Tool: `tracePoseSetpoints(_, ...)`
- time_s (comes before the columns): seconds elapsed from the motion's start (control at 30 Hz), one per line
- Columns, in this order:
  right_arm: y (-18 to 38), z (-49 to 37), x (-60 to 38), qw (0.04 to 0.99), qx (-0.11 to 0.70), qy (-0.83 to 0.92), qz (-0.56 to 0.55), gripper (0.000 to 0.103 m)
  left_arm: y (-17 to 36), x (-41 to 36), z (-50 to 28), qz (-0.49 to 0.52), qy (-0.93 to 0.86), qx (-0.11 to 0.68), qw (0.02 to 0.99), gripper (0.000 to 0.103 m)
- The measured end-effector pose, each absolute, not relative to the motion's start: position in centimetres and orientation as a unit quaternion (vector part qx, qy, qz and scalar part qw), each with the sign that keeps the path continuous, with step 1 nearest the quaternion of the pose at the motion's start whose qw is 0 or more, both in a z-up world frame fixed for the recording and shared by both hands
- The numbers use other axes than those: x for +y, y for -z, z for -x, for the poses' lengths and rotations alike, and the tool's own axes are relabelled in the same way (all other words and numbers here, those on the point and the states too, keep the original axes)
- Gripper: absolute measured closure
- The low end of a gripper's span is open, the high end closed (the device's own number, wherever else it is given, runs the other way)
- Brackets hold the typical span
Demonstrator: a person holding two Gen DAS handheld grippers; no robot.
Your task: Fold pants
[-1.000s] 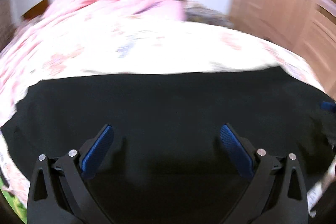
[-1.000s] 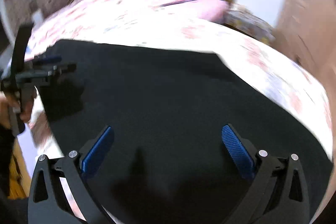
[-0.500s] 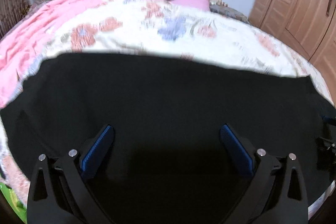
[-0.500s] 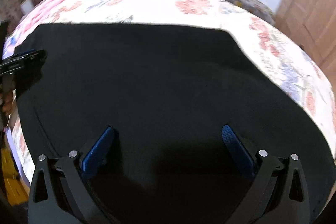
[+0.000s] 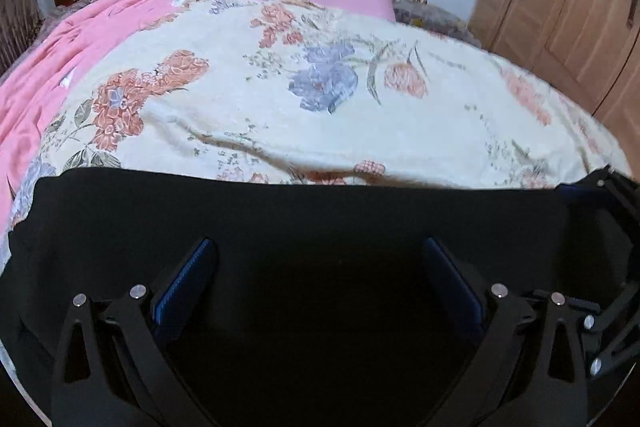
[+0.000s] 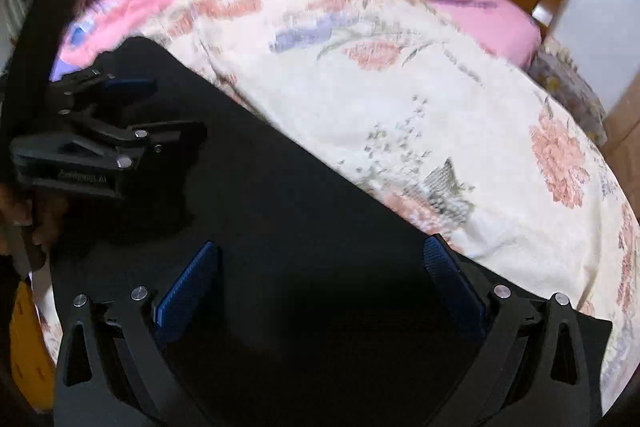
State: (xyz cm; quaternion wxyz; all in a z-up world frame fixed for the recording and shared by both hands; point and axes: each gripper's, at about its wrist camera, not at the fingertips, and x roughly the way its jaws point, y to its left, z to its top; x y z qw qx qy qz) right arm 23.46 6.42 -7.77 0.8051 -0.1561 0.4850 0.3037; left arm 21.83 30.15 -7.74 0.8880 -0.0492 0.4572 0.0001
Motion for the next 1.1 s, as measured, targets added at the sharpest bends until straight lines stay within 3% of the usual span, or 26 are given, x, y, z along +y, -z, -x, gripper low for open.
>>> tracePoseSetpoints(0.13,8.0,-24.0,5.5,0.823,0.465,-0.299,0.127,0.004,6.7,32.1,-20.8,0.087,-0.034,0.415,0.905,0.002)
tracePoseSetpoints(0.2,8.0,-23.8,6.1,0.826,0.462,-0.287,0.146,0.004,4.9,33.3,-18.7,0.059,-0.117,0.363,0.923,0.002)
tracePoseSetpoints(0.3,7.0,-23.6,8.2,0.838,0.459,-0.248,0.156,0.004,1.5,36.4,-13.4,0.046,-0.203,0.269,0.94,0.001)
tracePoseSetpoints(0.4,4.7,-22.0,12.6,0.834,0.435,-0.313,0.134,0.004,-0.1,42.1,-8.2,0.081,-0.314,0.243,0.914,0.001)
tracePoseSetpoints(0.53,3.8,-18.3,23.4,0.79,0.409,-0.413,0.195,0.004,-0.3,48.1,-1.1,0.162,-0.394,0.25,0.869,0.001)
tracePoseSetpoints(0.67,4.7,-15.4,32.0,0.756,0.399,-0.462,0.239,0.005,0.7,48.2,4.5,0.176,-0.398,0.27,0.859,0.001)
tracePoseSetpoints(0.8,5.7,-14.5,35.7,0.748,0.4,-0.462,0.258,0.007,2.5,47.0,8.8,0.165,-0.385,0.303,0.856,0.001)
tracePoseSetpoints(0.97,7.2,-14.8,37.7,0.75,0.406,-0.433,0.291,0.017,4.7,46.6,11.1,0.194,-0.364,0.318,0.854,0.001)
tracePoseSetpoints(1.1,8.6,-15.1,37.8,0.754,0.407,-0.42,0.298,0.016,5.4,46.5,10.2,0.225,-0.326,0.319,0.861,0.001)
